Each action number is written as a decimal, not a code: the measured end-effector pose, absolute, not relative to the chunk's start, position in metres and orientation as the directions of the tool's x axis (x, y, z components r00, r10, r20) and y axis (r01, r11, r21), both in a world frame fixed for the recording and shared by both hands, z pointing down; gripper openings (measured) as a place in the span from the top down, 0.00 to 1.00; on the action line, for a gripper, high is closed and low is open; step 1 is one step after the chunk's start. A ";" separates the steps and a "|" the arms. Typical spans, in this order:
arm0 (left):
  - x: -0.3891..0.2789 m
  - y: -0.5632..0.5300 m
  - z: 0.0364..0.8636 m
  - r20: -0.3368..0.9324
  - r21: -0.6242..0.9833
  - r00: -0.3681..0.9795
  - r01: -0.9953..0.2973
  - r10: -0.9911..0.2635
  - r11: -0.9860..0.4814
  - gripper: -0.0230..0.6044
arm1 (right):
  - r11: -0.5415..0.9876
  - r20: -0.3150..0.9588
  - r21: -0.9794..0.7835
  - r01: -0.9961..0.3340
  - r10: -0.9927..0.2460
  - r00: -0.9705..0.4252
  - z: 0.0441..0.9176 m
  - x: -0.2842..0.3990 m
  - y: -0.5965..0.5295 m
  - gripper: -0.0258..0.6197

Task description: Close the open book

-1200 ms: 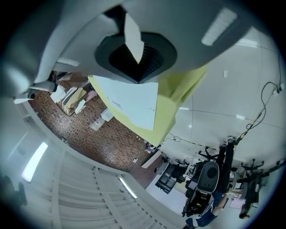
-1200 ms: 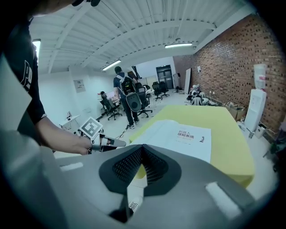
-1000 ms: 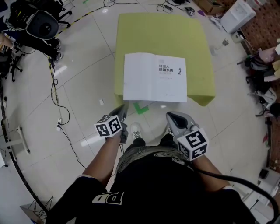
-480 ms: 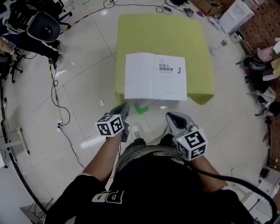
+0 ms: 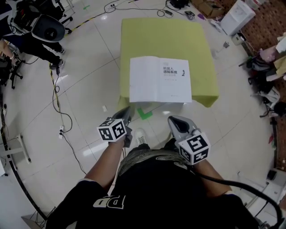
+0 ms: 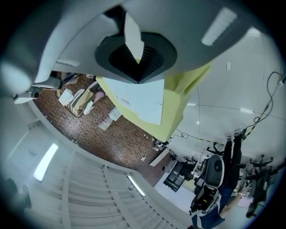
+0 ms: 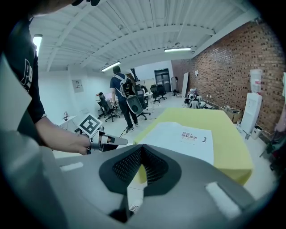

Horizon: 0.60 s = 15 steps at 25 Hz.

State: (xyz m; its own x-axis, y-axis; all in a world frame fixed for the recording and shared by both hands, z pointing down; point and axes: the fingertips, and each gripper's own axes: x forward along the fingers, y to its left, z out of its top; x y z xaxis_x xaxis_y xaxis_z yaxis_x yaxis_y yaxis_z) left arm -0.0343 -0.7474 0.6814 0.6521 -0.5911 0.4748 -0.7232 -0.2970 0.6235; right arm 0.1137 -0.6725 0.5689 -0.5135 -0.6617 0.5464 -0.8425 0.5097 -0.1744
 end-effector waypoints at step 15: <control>-0.046 -0.748 0.659 0.442 0.581 0.680 -0.714 -0.585 -0.391 0.95 | 0.547 0.548 -0.088 -0.832 -0.671 -0.500 0.550 0.102 -0.673 0.95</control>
